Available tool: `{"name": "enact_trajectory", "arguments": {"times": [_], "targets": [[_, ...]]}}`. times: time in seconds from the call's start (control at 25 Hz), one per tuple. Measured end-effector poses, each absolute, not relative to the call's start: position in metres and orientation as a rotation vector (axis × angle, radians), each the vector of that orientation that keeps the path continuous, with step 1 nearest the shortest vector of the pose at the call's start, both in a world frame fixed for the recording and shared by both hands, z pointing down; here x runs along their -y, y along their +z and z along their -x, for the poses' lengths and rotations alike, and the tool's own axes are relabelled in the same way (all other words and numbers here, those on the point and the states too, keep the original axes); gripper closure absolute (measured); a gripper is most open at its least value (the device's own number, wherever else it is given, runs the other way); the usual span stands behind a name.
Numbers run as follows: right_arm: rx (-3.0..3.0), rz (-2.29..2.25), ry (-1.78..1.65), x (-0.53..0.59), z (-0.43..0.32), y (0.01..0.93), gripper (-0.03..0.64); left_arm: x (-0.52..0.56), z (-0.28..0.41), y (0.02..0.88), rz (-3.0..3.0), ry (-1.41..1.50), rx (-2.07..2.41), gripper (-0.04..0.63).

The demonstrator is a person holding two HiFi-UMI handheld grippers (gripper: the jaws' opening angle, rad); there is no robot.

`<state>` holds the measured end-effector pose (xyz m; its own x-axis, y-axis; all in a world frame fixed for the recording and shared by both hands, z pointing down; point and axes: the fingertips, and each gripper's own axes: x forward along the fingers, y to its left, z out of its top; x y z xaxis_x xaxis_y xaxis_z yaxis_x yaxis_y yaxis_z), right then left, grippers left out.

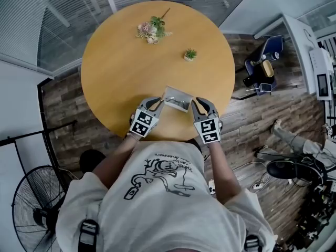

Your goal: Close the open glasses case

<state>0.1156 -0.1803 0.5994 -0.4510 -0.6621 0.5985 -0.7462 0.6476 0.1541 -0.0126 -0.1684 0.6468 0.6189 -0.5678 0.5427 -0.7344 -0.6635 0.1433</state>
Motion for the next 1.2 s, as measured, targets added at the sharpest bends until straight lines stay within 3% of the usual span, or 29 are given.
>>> {"name": "enact_trajectory", "arguments": {"times": [1.2], "targets": [[2.082, -0.902, 0.164, 0.205, -0.126, 0.698, 0.549, 0.165, 0.013, 0.755, -2.447, 0.954, 0.879, 0.535]]}}
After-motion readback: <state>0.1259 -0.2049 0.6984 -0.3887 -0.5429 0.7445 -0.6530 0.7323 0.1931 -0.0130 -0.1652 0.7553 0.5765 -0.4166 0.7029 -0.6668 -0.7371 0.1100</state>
